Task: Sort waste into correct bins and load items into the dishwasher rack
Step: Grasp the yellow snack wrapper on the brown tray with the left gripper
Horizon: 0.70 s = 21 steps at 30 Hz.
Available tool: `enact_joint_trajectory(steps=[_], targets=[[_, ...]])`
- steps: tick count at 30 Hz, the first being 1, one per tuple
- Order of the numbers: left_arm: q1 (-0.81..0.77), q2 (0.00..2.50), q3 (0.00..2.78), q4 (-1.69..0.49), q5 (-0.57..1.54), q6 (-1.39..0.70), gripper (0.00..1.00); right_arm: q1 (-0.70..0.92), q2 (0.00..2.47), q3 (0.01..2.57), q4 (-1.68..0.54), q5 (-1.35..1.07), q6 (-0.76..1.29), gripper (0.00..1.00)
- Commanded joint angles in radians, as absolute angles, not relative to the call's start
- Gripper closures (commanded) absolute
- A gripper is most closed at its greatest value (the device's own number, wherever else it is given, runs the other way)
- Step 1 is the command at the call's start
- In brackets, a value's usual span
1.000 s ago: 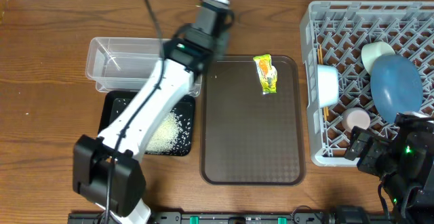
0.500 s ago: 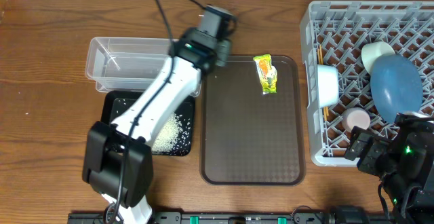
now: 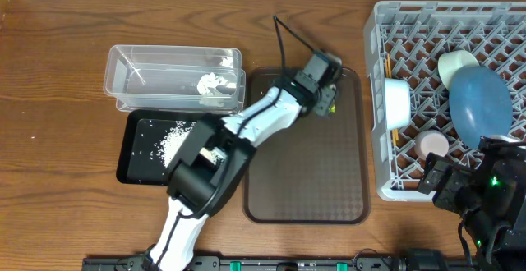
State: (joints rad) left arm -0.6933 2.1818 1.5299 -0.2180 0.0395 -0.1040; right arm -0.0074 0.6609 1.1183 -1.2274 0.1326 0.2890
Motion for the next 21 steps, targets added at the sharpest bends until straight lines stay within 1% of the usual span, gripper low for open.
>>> enact_joint_trajectory(steps=[1, 2, 4, 5, 7, 9, 11, 18, 19, 21], targets=[[-0.698, 2.167, 1.539, -0.217, 0.070, -0.247, 0.32, -0.013, 0.661, 1.123, -1.227, 0.146, 0.295, 0.01], [-0.698, 2.167, 1.539, -0.224, 0.068, -0.290, 0.35, -0.013, 0.661, 1.123, -1.227, 0.146, 0.295, 0.01], [-0.697, 2.167, 1.539, -0.236, 0.068, -0.365, 0.46, -0.013, 0.661, 1.123, -1.227, 0.146, 0.295, 0.01], [-0.697, 2.167, 1.539, -0.241, 0.068, -0.389, 0.54, -0.013, 0.661, 1.123, -1.227, 0.146, 0.295, 0.01], [-0.697, 2.167, 1.539, -0.250, 0.068, -0.434, 0.64, -0.013, 0.661, 1.123, -1.227, 0.146, 0.295, 0.01], [-0.697, 2.167, 1.539, -0.271, 0.068, -0.459, 0.65, -0.013, 0.661, 1.123, -1.227, 0.146, 0.295, 0.01], [-0.697, 2.168, 1.539, -0.297, 0.067, -0.478, 0.59, -0.013, 0.661, 1.123, -1.227, 0.146, 0.295, 0.01], [-0.699, 2.206, 1.530, -0.287, 0.074, -0.504, 0.59, -0.013, 0.661, 1.123, -1.227, 0.146, 0.295, 0.01], [-0.699, 2.210, 1.530, -0.287, 0.086, -0.503, 0.62, -0.013, 0.661, 1.123, -1.227, 0.146, 0.295, 0.01], [-0.699, 2.210, 1.530, -0.282, 0.106, -0.503, 0.75, -0.013, 0.661, 1.123, -1.227, 0.146, 0.295, 0.01]])
